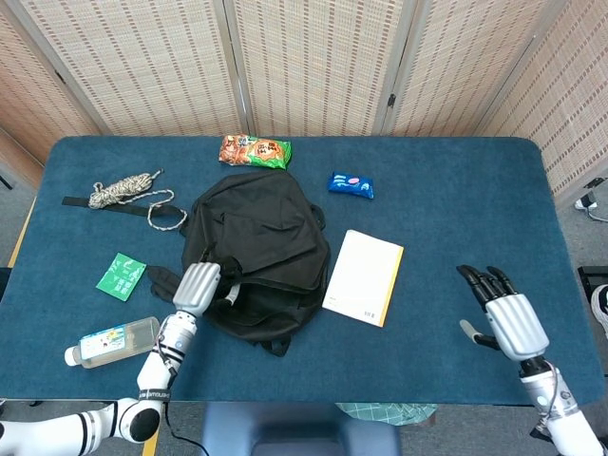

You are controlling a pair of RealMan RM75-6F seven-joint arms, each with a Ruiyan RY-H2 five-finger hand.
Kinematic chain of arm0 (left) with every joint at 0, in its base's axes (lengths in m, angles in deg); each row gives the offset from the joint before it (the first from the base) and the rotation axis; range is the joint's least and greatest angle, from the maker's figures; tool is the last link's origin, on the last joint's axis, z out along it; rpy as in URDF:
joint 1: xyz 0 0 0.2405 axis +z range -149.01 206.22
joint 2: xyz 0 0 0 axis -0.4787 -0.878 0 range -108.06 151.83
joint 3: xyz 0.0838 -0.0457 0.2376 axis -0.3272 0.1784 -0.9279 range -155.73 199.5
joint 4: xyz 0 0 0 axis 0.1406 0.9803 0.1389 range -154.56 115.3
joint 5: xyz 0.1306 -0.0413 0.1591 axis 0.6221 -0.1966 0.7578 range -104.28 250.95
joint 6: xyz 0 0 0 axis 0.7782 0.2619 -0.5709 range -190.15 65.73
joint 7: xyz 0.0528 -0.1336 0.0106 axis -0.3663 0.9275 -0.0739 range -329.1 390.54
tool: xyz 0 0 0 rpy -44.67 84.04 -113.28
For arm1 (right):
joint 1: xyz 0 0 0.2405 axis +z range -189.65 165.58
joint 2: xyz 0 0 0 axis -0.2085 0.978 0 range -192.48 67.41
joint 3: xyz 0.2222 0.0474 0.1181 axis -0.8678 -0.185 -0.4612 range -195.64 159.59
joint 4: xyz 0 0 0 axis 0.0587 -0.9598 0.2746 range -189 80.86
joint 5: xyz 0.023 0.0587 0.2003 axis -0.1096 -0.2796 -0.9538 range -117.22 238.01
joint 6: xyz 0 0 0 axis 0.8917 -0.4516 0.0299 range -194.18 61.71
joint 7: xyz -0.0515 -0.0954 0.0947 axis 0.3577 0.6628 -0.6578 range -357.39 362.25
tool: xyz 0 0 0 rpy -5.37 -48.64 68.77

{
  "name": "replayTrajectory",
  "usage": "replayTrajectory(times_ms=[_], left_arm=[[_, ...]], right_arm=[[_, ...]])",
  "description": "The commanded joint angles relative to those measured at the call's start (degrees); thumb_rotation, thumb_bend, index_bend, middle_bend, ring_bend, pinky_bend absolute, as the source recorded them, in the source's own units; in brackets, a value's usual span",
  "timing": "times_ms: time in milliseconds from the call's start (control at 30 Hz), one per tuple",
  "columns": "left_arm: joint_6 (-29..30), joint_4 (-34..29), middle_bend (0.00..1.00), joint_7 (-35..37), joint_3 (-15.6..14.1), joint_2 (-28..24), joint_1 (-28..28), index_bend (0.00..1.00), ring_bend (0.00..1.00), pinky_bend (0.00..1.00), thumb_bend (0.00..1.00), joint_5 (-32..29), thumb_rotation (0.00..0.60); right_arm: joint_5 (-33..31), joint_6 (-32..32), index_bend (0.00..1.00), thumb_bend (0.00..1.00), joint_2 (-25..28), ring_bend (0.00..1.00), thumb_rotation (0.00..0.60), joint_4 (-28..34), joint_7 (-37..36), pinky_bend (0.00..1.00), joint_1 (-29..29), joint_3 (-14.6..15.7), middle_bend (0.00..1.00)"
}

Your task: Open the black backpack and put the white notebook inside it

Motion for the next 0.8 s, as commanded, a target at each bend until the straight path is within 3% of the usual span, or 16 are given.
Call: replayTrajectory(times_ms=[33, 300, 500, 800], left_arm=[[-1.36, -0.80, 0.42, 1.18, 2.34, -1.23, -0.74, 0.71, 0.40, 0.06, 0.72, -3.06, 0.600], [-4.59, -0.31, 0.42, 1.93, 5.56, -2.19, -2.44, 0.71, 0.40, 0.06, 0.72, -10.50, 0.600], [-6.45, -0.40, 0.42, 3.57, 6.57, -2.73, -2.85, 0.71, 0.40, 0.06, 0.72, -14.70, 0.600], [-6.07, -0.33, 0.42, 3.82, 5.55, -2.97, -3.16, 0.71, 0.39, 0.06, 0.72, -14.88, 0.600]], right_arm=[[2.39, 2.72, 0.09, 0.32, -4.44, 0.20, 0.600, -4.55, 0.26, 0.12, 3.30, 0.24, 0.16], [3.71, 9.01, 0.16, 0.32, -14.03, 0.20, 0.600, -17.57, -0.88, 0.12, 9.79, 0.21, 0.17], [5.24, 9.35, 0.17, 0.32, -19.67, 0.20, 0.600, -25.21, -2.71, 0.12, 12.58, 1.12, 0.17], [5.67, 9.75, 0.17, 0.32, -23.27, 0.20, 0.600, -30.43, -4.05, 0.12, 14.73, 2.59, 0.17]])
